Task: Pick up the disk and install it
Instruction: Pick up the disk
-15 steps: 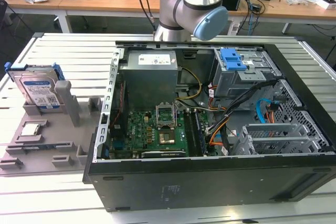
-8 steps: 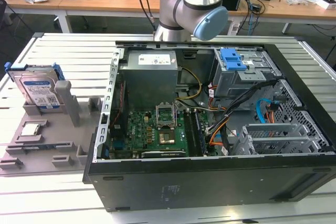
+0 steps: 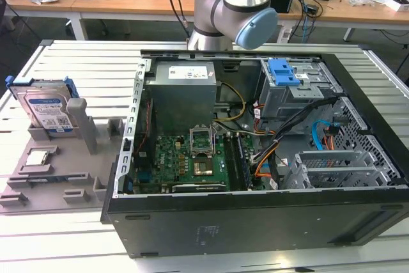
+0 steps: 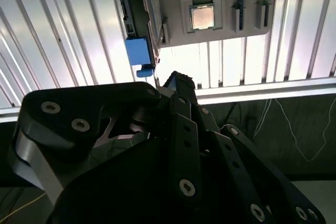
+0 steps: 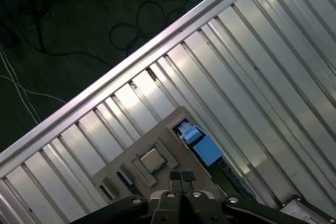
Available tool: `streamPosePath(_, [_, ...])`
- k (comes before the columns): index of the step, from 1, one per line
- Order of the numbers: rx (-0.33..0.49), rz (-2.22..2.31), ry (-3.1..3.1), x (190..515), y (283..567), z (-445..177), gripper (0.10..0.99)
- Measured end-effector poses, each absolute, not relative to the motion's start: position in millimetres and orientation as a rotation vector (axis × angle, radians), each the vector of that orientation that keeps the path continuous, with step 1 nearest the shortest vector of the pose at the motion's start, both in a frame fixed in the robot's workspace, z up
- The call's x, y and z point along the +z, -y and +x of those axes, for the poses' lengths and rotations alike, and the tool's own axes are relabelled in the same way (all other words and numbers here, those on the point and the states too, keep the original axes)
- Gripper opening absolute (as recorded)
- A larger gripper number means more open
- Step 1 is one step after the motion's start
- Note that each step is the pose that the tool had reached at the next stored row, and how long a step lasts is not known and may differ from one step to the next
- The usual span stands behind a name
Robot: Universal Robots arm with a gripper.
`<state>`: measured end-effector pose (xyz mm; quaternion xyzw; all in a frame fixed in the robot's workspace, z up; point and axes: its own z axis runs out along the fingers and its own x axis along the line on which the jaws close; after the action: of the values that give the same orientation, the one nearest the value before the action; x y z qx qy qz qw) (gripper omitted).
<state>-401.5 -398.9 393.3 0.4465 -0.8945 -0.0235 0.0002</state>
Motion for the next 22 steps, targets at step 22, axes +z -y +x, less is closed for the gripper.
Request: streamPosePath(22, [-0.073, 1.688, 2.642, 393.3, 398.9, -401.5, 0.106])
